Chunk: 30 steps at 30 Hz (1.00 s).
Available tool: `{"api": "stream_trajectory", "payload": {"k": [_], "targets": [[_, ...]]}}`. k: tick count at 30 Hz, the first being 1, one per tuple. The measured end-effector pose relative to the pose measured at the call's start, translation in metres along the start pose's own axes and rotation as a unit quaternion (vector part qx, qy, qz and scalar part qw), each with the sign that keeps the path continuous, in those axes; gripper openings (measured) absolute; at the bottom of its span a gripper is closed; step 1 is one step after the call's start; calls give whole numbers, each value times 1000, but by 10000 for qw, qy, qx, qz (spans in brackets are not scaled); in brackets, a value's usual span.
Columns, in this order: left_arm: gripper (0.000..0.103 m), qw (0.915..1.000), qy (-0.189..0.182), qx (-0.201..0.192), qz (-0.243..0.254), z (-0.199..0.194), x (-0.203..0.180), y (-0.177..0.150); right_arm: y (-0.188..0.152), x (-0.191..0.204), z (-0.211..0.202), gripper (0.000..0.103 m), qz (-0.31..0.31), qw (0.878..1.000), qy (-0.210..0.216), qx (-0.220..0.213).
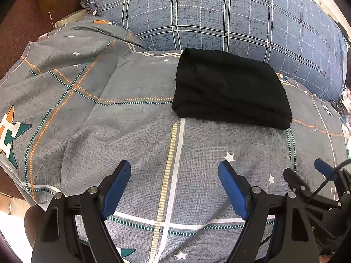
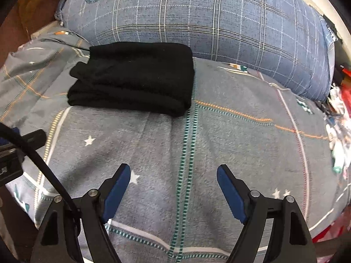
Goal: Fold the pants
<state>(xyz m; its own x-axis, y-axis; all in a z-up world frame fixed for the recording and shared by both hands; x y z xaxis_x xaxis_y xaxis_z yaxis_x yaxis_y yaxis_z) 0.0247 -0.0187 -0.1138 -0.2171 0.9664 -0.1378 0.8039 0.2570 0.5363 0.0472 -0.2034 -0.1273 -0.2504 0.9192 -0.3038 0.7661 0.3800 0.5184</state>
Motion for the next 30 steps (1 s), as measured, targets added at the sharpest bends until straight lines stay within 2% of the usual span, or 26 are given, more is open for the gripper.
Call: {"api": "stream_trajectory", "payload": {"k": [7,23,30], "targets": [[81,10000,8,12,32,1,-2,-1,1,-7,0,87,-24,9991,-412,131],[81,9999,53,-46,93,-1,-6,-4,-6,-20,1,88,72,9987,-459,190],[81,9997,91,-207,52,-8,-4,-5,-8,-22,0,88,91,9989,-424,163]]}}
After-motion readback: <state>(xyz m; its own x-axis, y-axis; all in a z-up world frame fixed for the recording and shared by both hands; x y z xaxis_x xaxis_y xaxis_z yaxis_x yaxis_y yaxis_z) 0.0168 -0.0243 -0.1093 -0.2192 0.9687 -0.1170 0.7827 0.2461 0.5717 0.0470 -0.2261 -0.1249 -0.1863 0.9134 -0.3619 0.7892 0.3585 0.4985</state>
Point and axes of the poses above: each gripper's, at about its wrist camera, not at the fingertips, and z roughly the way its jaws point, x to its left, y to its top, the point moved 1 cm from there along z, roughly the way its jaws point, and after that the axes turned 10 degrees about -z, right-handed, at the moved point
